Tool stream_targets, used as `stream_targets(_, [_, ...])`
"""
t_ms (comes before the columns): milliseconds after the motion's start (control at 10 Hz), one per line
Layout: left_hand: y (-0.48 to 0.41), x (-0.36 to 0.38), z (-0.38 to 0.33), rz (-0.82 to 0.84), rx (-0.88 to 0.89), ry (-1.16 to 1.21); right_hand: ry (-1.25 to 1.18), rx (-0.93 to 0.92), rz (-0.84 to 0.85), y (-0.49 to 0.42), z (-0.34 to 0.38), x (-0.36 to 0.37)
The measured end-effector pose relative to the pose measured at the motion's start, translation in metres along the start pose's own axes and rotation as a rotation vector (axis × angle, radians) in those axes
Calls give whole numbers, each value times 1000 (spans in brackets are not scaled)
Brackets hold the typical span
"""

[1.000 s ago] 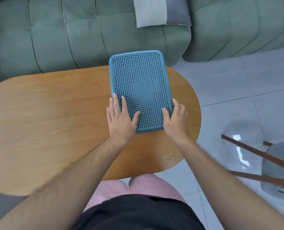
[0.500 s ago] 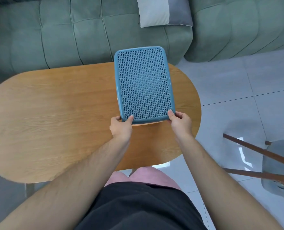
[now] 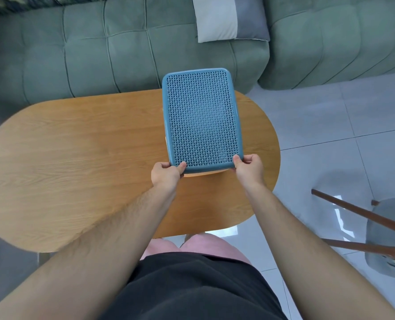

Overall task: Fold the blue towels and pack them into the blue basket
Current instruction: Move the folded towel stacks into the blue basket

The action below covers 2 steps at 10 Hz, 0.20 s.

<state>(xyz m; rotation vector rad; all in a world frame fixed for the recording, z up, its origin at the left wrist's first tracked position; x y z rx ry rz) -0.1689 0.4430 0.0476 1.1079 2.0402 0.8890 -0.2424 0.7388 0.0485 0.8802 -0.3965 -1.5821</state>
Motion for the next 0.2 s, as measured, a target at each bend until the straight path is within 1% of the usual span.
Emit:
stream_targets(100, [-3,6,-13,87,19,-143,295,-93,-38,6,21,2])
stream_targets(200, [3,10,-46,85,209,-541,715,-329,-153,27,58,13])
Point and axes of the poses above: each hand's wrist, its own y-axis away from the middle knuckle, its own x-axis out of the palm, z = x × y, the point moved 10 cm from there along -y, towards the middle knuckle, and after that the axes turned 8 degrees about z, right-handed, at the moved point
